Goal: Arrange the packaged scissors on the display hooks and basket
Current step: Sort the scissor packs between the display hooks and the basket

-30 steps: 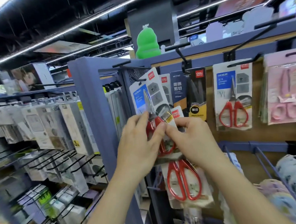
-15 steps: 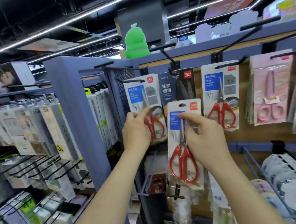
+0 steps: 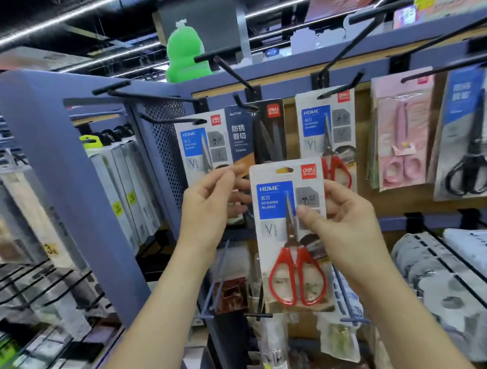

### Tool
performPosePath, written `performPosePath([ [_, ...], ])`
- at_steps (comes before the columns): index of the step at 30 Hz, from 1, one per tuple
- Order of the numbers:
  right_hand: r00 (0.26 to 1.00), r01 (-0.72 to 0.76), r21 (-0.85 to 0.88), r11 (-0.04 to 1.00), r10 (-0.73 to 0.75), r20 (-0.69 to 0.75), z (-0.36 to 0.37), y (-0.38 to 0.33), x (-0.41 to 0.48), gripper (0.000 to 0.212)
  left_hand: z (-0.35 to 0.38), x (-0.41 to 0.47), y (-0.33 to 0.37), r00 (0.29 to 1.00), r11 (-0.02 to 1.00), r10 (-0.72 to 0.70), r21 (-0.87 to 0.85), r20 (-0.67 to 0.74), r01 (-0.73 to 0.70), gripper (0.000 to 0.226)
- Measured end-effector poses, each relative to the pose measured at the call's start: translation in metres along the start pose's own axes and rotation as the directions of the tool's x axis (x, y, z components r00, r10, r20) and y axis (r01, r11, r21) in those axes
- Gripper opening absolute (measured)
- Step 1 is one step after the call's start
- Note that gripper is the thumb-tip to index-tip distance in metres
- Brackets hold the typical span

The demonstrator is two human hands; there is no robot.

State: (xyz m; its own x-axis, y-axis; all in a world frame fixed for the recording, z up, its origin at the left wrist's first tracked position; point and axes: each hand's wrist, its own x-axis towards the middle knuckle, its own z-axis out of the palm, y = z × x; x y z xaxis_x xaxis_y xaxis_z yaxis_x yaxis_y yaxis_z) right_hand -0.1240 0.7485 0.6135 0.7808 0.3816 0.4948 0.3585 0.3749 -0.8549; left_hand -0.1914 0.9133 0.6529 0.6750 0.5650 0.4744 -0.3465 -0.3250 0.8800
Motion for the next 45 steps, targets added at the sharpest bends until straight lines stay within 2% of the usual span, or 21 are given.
performPosePath([
  [1,1.000,0.001,0.006,1.000,-0.001,0.022,0.000,0.000,-0.001,0.029,0.006,-0.008,0.009,0.997,0.992,-0.022,-0.119,0.072,0.031,0.020],
  [3,0.998,0.018,0.016,1.000,-0.019,0.067,0.002,-0.002,-0.004,0.029,0.016,-0.018,0.020,0.991,0.983,-0.014,-0.177,0.133,0.038,0.017],
  [7,0.992,0.008,0.043,0.999,-0.013,0.125,-0.001,-0.005,-0.010,0.025,0.028,-0.021,0.030,0.998,0.982,0.008,-0.190,0.054,0.002,0.009],
  [10,0.970,-0.046,-0.168,0.985,0.085,0.229,-0.020,-0.002,-0.022,0.021,0.034,-0.023,0.042,0.992,0.975,0.127,-0.185,0.023,-0.121,0.008],
  [12,0.940,-0.149,-0.254,0.956,0.217,0.265,-0.032,-0.002,-0.031,0.026,0.041,-0.024,0.054,0.980,0.968,0.195,-0.167,0.039,-0.186,0.010],
  [14,0.912,-0.276,-0.191,0.942,0.319,0.256,-0.039,-0.005,-0.036,0.034,0.051,-0.023,0.064,0.958,0.959,0.273,-0.103,0.084,-0.264,0.013],
  [15,0.914,-0.294,-0.163,0.942,0.327,0.239,-0.041,-0.007,-0.036,0.039,0.056,-0.023,0.068,0.946,0.951,0.305,-0.085,0.112,-0.297,0.014],
  [17,0.946,-0.257,-0.107,0.961,0.272,0.177,-0.046,-0.010,-0.033,0.047,0.066,-0.019,0.077,0.920,0.932,0.360,-0.109,0.152,-0.347,0.014],
  [20,0.982,-0.167,-0.005,0.986,0.167,0.087,-0.053,-0.016,-0.029,0.036,0.077,-0.011,0.090,0.877,0.887,0.453,-0.175,0.161,-0.426,0.006],
  [22,0.988,-0.142,0.025,0.990,0.140,0.060,-0.057,-0.020,-0.026,0.037,0.084,-0.006,0.098,0.859,0.867,0.487,-0.207,0.161,-0.453,0.008],
  [25,0.989,-0.149,0.052,0.987,0.148,0.012,-0.062,-0.025,-0.024,0.041,0.093,0.004,0.105,0.870,0.880,0.463,-0.211,0.172,-0.426,0.010],
  [31,0.977,-0.214,0.054,0.975,0.214,0.006,-0.067,-0.026,-0.028,0.048,0.097,0.016,0.104,0.931,0.958,0.280,-0.131,0.236,-0.255,0.004],
  [38,0.972,-0.231,0.049,0.972,0.228,0.054,-0.074,-0.026,-0.031,0.045,0.094,0.021,0.097,0.932,0.963,0.265,-0.117,0.248,-0.243,0.011],
  [42,0.977,-0.215,0.067,0.974,0.213,0.031,-0.077,-0.022,-0.030,0.040,0.098,0.034,0.089,0.954,0.974,0.222,0.008,0.203,-0.228,0.010],
  [45,0.984,-0.181,-0.037,0.983,0.181,-0.003,-0.079,-0.017,-0.024,0.028,0.110,0.043,0.085,0.953,0.949,0.241,0.160,0.185,-0.271,0.008],
])
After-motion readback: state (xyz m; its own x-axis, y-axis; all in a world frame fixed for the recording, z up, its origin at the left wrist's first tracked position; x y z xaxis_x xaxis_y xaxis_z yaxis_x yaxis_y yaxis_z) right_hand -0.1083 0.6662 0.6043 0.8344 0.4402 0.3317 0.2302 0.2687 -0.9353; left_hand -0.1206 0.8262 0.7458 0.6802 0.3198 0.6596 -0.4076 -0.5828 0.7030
